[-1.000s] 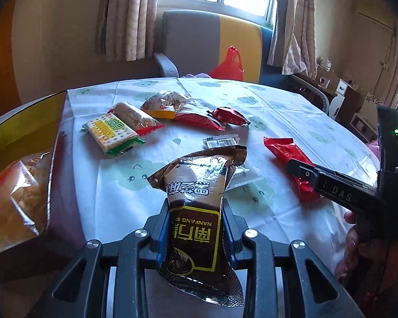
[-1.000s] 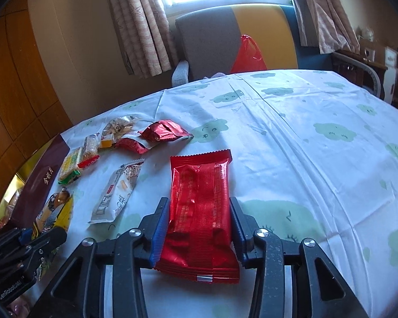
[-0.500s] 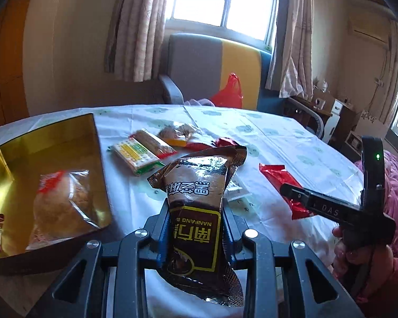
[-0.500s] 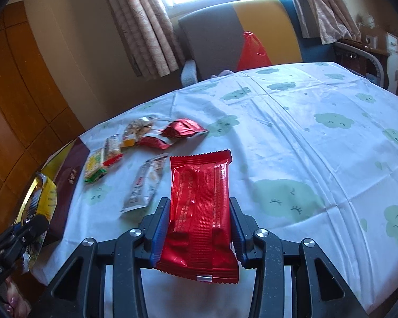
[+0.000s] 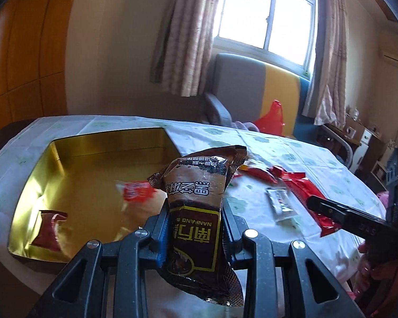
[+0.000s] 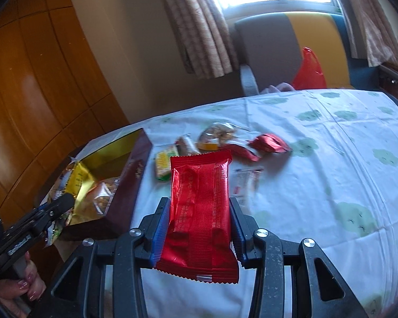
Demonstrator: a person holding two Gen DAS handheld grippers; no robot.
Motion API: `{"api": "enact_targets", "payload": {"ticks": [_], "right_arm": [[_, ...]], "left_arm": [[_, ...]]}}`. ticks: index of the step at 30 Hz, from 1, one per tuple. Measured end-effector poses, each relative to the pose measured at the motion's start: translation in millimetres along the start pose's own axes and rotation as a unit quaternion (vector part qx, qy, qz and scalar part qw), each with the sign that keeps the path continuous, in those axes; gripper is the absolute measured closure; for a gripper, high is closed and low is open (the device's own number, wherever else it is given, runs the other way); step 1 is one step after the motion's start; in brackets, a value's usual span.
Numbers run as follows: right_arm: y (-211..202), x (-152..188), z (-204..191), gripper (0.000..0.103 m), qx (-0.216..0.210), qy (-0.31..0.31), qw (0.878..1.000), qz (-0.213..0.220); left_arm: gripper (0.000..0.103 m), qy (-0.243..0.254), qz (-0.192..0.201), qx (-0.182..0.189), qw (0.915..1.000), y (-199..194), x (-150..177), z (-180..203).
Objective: Organize snacks
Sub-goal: 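Carry the chocolate pack and the red bar over the gold tin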
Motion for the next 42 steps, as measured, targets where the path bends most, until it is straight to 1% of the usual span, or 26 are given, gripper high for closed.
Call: {"api": "enact_targets", "payload": {"ticks": [4,6,9,12,15,17,19,21,24,29,31,33,37,40,42], "right_arm": [[1,-5,-20,0.06,-0.018,-0.016,1.0,0.0],[1,-7,-29,0.06,-0.025,-0.024,0.999,-0.001],[2,-9,-42,0.06,-0.039,-0.034,0.999,-0.004],[4,-10,-58,0.06,-0.053,-0.047,0.997,-0.007],[8,-11,-77,0.06,-0.069,-0.06,0.996,-0.011],[12,-12,-90,0.06,-0.081,-0.067,0.994,-0.014],[15,-13,-103,0.06,-0.09,-0.077,0.993,-0.017],[20,-13,-116,0.06,-0.097,-0.089,0.991,-0.02],[27,-10,-133,0.06,-0.107,-0.103,0.989,-0.025],[39,-8,-154,0.06,-0.118,-0.119,0.985,-0.038],[42,-7,-160,0.06,-0.119,-0.125,0.984,-0.04],[46,-6,-166,0.06,-0.119,-0.13,0.983,-0.043],[53,-4,-171,0.06,-0.119,-0.131,0.983,-0.053],[60,-2,-175,0.06,-0.118,-0.132,0.982,-0.063],[64,0,-179,0.06,-0.119,-0.134,0.981,-0.07]], "left_arm": [[0.069,-0.026,-0.002,-0.024,0.9994,-1,-1,-29],[0.069,-0.041,-0.007,-0.028,0.9988,0,0,-41],[0.069,-0.07,-0.024,-0.032,0.9967,5,2,-62],[0.069,-0.082,-0.042,-0.045,0.9947,10,6,-78],[0.069,-0.102,-0.056,-0.045,0.9921,15,11,-94],[0.069,-0.114,-0.065,-0.052,0.99,19,14,-105],[0.069,-0.117,-0.067,-0.057,0.9893,20,15,-112],[0.069,-0.107,-0.07,-0.066,0.9895,22,15,-115],[0.069,-0.092,-0.079,-0.093,0.9882,27,13,-122],[0.069,-0.114,-0.097,-0.11,0.9826,34,19,-140],[0.068,-0.118,-0.097,-0.126,0.9801,33,21,-146],[0.066,-0.116,-0.096,-0.134,0.9795,30,23,-148],[0.066,-0.12,-0.082,-0.127,0.9811,21,22,-145],[0.066,-0.111,-0.08,-0.139,0.9807,17,21,-144],[0.066,-0.103,-0.086,-0.152,0.9793,16,23,-143]]}}
Point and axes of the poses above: each gripper's, at about its wrist camera, not at the fingertips, and y roughly the way its jaws point, z to its right, x to its underside, the point moved 4 cm from there along y, roughly the way its jaws point, and after that the axes turned 1 degree about -y, right-handed, at the moved point
